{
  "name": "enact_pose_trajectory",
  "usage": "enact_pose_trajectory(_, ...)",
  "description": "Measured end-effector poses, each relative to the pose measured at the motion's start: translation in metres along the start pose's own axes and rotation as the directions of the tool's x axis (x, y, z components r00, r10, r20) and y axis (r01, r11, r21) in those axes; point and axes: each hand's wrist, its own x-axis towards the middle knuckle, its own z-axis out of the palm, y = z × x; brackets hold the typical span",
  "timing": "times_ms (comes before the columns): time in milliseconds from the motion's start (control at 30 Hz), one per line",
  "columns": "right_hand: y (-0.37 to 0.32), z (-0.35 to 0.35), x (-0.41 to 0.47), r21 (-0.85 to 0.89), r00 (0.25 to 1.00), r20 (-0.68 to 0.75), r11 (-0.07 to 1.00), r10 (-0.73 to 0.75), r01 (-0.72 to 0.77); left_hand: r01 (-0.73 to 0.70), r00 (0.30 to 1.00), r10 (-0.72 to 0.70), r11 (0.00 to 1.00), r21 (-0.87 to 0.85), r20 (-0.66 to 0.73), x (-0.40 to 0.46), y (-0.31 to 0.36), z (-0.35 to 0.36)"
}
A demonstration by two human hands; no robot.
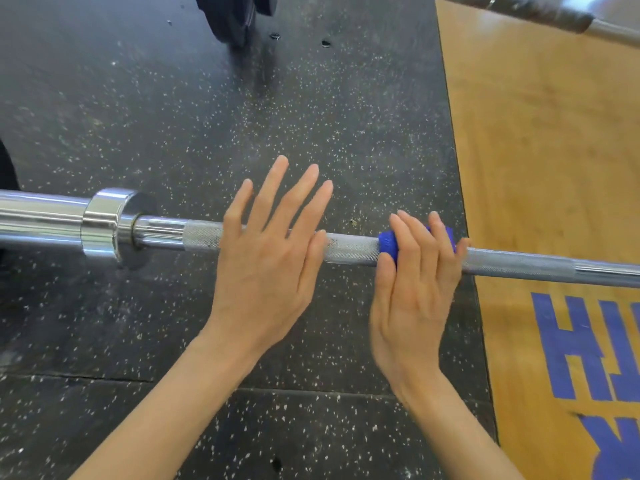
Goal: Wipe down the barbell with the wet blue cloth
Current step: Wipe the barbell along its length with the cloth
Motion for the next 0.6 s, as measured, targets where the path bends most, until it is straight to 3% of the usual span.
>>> enact_pose_trajectory(167, 0.005, 0.01, 0.006, -0.045, 0.977, 0.063, 0.978, -0.203, 0.206, -0.006, 1.0, 0.006, 1.0, 0.014, -0.007, -0.012, -0.001, 0.011)
enact_pose_trajectory(333, 0.011, 0.017, 0.009, -0.019, 0.998, -0.053, 0.999, -0.041, 0.04, -0.005, 1.0, 0.005, 1.0, 0.016, -0.004, -0.004, -0.002, 0.015)
enact_pose_trajectory(467, 0.016, 0.019, 0.018, -0.035, 0.981, 0.011, 0.981, -0.192, 0.192, 0.008, 1.0, -0.008, 1.0, 0.008, -0.003, 0.005, -0.007, 0.018)
enact_pose_trajectory(600, 0.037, 0.012, 0.019, -0.056, 0.995, -0.043, 0.995, -0.087, 0.084, 0.034, 0.999, -0.034, 0.999, -0.026, -0.005, 0.014, -0.006, 0.02)
